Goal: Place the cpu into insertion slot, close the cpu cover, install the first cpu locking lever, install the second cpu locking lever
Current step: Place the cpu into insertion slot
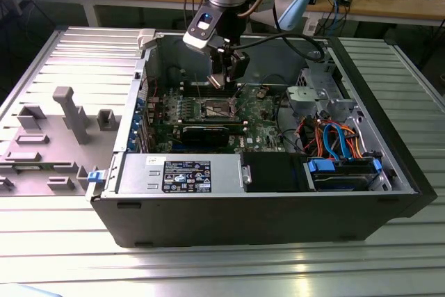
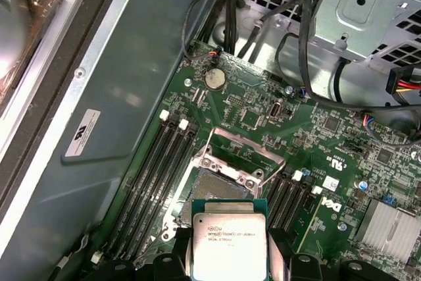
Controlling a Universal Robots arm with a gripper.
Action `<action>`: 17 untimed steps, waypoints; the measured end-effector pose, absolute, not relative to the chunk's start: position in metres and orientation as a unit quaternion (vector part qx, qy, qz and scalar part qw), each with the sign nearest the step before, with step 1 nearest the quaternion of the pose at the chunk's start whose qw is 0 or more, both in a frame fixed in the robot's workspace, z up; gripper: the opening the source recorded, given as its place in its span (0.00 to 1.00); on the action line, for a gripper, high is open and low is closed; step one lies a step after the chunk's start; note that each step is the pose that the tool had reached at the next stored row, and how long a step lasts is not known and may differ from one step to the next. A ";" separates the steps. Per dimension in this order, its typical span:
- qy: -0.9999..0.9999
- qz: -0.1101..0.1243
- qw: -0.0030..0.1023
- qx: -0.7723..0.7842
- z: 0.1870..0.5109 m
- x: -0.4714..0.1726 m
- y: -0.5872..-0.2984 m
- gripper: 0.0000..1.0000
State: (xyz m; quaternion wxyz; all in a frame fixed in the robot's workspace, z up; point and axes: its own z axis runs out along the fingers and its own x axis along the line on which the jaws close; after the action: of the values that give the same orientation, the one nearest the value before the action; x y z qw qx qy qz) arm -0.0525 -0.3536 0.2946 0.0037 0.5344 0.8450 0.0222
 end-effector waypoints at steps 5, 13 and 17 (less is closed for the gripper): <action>0.844 0.022 0.004 0.536 0.295 -0.053 -0.354 0.55; 0.843 0.022 0.004 0.537 0.295 -0.053 -0.354 0.55; 0.842 0.022 0.004 0.538 0.295 -0.053 -0.353 0.55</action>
State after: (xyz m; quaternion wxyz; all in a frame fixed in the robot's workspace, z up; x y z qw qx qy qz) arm -0.0525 -0.3535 0.2946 0.0039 0.5384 0.8424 0.0221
